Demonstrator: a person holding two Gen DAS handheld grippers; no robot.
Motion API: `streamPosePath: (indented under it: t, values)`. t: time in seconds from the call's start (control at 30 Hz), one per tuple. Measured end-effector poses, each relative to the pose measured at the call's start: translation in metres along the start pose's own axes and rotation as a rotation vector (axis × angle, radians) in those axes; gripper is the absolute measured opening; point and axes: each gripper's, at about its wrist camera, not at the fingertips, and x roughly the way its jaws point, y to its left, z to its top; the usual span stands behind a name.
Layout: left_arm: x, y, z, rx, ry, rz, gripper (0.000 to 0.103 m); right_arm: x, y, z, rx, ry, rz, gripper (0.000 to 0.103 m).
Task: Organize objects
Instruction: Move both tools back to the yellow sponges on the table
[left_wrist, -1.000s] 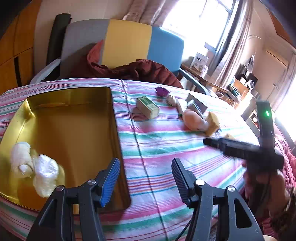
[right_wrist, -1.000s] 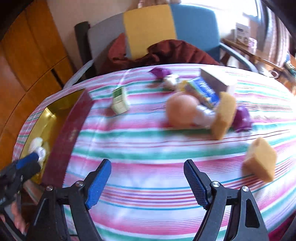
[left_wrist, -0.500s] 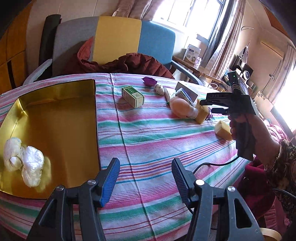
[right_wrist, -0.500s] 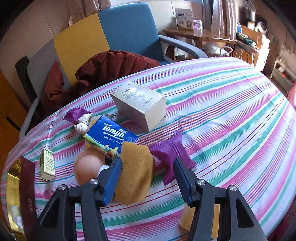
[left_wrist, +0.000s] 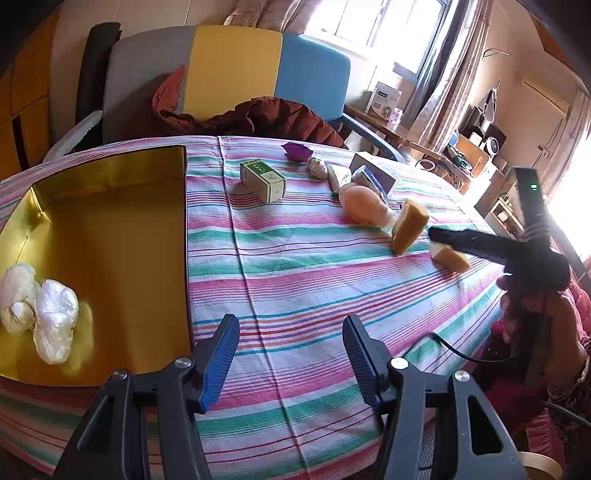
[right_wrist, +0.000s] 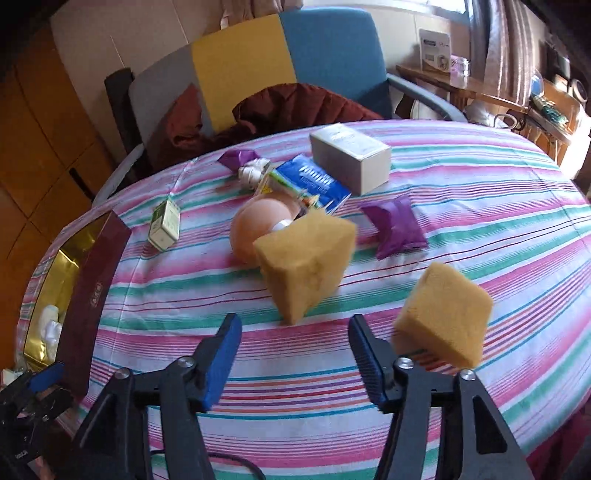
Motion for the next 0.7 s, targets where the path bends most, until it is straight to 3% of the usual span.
streamPosePath:
  t: [0.1,0.2,0.37,0.6,0.63,0.7]
  values:
    - [0.001,-0.003,-0.001,0.001,-0.001,-0.007,0.059,-0.017,-0.034,0.014,0.074,-0.054,-0.119,0.089]
    - [0.002,-0.007,-0.003,0.011,0.002,-0.011,0.059,-0.009,-0.064,0.026,0.112,0.018,-0.221,0.090]
    - [0.004,-0.014,-0.005,0.025,0.011,-0.018,0.059,0.016,-0.083,0.029,0.133,0.148,-0.191,0.090]
    - [0.003,-0.019,-0.007,0.039,0.018,-0.009,0.059,0.044,-0.077,0.026,0.057,0.242,-0.199,0.091]
    - [0.004,-0.019,-0.007,0.038,0.020,-0.007,0.059,0.048,-0.077,0.026,0.047,0.253,-0.199,0.088]
    - [0.005,-0.021,-0.007,0.039,0.025,-0.003,0.059,0.056,-0.079,0.026,0.024,0.286,-0.183,0.070]
